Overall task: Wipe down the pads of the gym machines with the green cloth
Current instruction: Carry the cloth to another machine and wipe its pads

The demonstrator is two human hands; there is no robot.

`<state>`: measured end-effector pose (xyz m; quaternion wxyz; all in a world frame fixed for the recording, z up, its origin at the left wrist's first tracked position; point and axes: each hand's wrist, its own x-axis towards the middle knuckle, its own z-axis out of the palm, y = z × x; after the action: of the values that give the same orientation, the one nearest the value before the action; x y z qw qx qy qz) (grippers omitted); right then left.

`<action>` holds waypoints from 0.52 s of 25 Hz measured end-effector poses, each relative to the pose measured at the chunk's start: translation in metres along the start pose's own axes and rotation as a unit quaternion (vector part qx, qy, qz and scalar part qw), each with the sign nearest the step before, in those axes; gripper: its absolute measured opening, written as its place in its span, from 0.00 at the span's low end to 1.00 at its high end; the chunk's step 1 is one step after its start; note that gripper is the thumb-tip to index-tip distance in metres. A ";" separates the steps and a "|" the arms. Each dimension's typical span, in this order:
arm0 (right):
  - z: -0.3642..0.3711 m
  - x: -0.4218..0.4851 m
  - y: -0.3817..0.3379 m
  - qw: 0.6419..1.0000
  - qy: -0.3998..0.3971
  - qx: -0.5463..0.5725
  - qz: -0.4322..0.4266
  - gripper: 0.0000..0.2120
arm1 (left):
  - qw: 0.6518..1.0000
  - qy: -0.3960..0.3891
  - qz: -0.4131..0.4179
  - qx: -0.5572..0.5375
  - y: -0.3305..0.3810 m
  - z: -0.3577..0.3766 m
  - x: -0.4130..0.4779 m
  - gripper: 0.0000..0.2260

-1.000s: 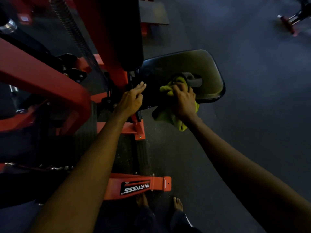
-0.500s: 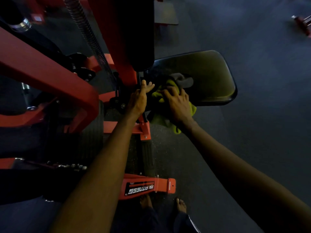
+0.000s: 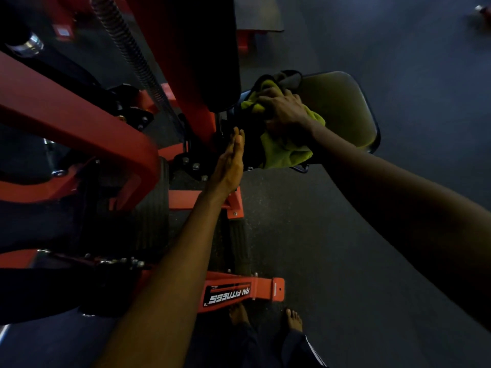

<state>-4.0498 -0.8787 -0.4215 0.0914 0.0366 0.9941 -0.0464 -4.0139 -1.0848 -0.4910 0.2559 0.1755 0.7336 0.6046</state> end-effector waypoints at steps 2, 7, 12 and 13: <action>-0.003 -0.014 0.007 0.999 -0.031 0.023 -0.023 0.29 | 0.999 0.001 0.020 0.033 -0.005 0.003 0.000 0.27; 0.024 -0.057 0.025 0.997 0.046 0.033 0.058 0.27 | 0.997 -0.022 0.019 0.073 -0.021 -0.002 0.002 0.24; 0.027 -0.041 -0.014 0.997 0.049 0.013 0.052 0.26 | 0.999 0.015 -0.014 0.036 -0.007 -0.003 0.002 0.26; 0.030 -0.045 -0.015 0.998 0.047 0.006 0.037 0.27 | 0.998 0.020 -0.028 0.043 -0.005 -0.004 0.004 0.26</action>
<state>-4.0012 -0.8991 -0.4408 0.0463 0.0756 0.9950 -0.0469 -4.0190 -1.0871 -0.4962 0.2506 0.1539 0.7686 0.5681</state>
